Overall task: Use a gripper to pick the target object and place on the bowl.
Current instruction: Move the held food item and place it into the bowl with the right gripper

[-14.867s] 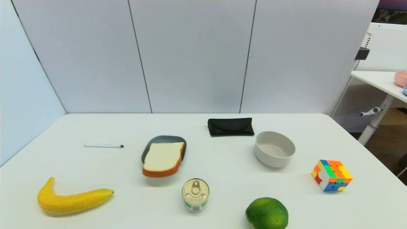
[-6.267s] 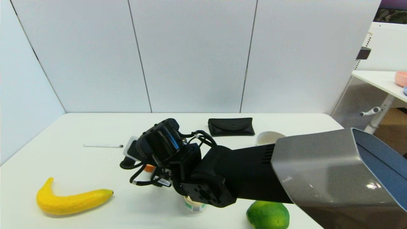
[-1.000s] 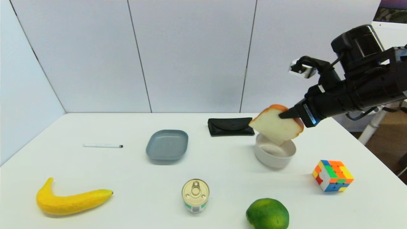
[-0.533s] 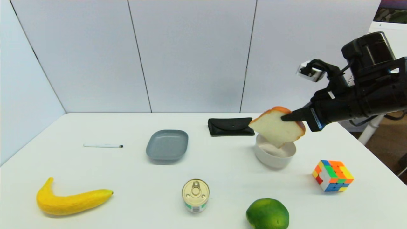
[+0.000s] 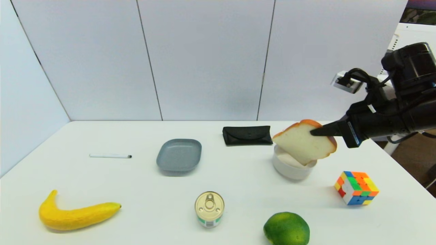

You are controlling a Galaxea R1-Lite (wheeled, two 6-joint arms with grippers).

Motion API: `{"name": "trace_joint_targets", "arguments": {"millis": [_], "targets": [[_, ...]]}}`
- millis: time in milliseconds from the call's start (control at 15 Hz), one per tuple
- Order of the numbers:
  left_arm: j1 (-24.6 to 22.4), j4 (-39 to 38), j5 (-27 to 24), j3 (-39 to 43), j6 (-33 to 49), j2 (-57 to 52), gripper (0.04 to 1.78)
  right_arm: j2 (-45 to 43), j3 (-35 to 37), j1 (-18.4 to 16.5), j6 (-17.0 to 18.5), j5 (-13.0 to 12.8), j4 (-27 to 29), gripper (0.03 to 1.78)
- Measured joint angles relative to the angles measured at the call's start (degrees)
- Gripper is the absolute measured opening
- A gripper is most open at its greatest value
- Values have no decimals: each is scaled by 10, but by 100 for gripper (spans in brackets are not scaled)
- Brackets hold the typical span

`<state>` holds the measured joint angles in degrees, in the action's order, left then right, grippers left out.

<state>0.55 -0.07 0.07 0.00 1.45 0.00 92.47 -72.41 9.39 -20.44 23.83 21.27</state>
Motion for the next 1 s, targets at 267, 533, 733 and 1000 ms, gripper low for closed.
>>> {"name": "trace_joint_targets", "arguments": {"millis": [267,533,733,1000], "targets": [[0,0,0,0,0,0,171,-1,19,-9,-8,9,-30,11],[0,0,0,0,0,0,171,0,27,-15,-20,11,-32,11],[0,0,0,0,0,0,171,0,29,-16,-20,11,-32,11],[0,0,0,0,0,0,171,1,29,-16,-20,11,-32,11]]}}
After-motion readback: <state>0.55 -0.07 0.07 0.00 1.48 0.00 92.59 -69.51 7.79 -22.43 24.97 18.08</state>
